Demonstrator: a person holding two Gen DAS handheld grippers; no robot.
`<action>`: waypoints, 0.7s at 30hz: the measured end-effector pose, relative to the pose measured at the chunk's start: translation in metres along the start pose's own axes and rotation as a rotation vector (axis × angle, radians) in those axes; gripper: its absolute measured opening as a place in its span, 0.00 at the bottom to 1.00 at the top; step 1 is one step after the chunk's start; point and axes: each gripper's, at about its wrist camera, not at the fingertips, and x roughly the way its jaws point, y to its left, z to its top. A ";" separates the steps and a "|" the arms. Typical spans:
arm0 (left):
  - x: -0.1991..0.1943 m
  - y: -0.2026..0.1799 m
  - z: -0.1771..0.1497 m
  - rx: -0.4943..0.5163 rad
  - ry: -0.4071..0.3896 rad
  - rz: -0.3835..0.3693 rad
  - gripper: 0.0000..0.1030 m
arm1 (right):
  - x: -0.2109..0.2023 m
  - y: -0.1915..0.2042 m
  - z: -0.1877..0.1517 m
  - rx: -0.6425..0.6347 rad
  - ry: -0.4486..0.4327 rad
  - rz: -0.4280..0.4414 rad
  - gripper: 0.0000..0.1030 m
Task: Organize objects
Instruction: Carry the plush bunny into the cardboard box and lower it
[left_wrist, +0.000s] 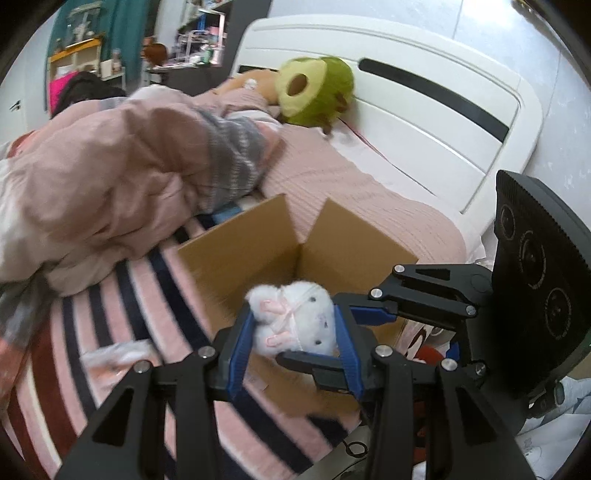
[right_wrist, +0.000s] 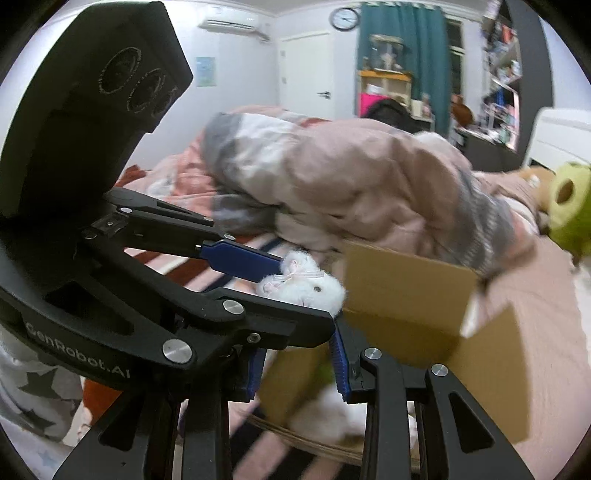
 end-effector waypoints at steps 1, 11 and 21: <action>0.008 -0.004 0.005 0.007 0.009 -0.008 0.39 | -0.002 -0.009 -0.002 0.009 0.006 -0.010 0.26; 0.054 -0.021 0.025 0.027 0.078 -0.019 0.39 | 0.001 -0.057 -0.016 0.066 0.040 -0.036 0.26; 0.048 -0.027 0.028 0.034 0.054 0.041 0.69 | -0.002 -0.069 -0.018 0.105 0.033 -0.079 0.64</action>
